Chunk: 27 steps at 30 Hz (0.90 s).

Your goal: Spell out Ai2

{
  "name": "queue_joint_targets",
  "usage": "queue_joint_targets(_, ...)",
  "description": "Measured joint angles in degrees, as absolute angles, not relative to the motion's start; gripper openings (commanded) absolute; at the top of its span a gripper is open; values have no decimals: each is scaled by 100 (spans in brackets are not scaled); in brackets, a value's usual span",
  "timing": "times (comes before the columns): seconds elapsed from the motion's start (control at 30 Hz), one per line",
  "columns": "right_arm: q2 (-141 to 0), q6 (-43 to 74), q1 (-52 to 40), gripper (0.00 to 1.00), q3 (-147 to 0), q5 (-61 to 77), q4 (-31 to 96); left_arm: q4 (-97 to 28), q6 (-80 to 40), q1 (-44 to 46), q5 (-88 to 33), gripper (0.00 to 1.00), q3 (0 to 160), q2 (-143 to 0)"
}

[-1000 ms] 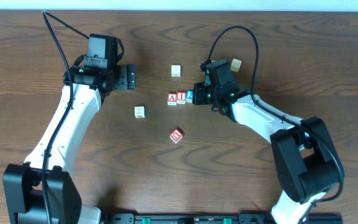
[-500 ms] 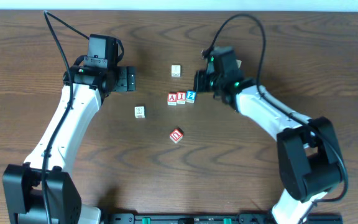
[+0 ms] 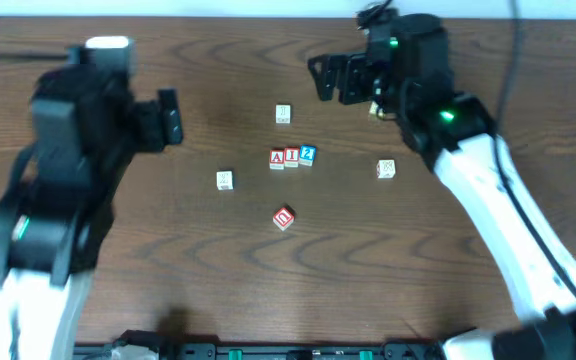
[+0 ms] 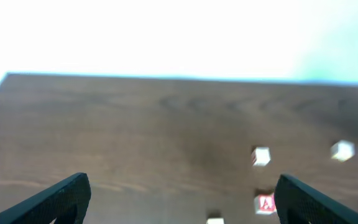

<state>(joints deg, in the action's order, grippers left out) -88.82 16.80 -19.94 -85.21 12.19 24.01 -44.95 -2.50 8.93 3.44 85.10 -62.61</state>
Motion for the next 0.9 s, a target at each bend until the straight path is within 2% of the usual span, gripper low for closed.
queue_joint_targets(0.33, -8320, 1737, -1994, 99, -8549, 1216, 2552, -4630, -248, 893, 349, 95, 8525, -4023)
queue_joint_targets(0.63, -8320, 1741, -1994, 99, -8549, 1210, 3575, -4720, -246, 893, 419, 95, 8527, -3514)
queue_joint_targets(0.8, -8322, 1745, -1994, 99, -8549, 1208, 4045, -6641, -211, 867, 886, 95, 8517, -3500)
queue_joint_targets(0.9, -8322, 1750, -1994, 99, -8549, 1208, 4204, -7046, -204, 644, 967, 96, 8171, -3347)
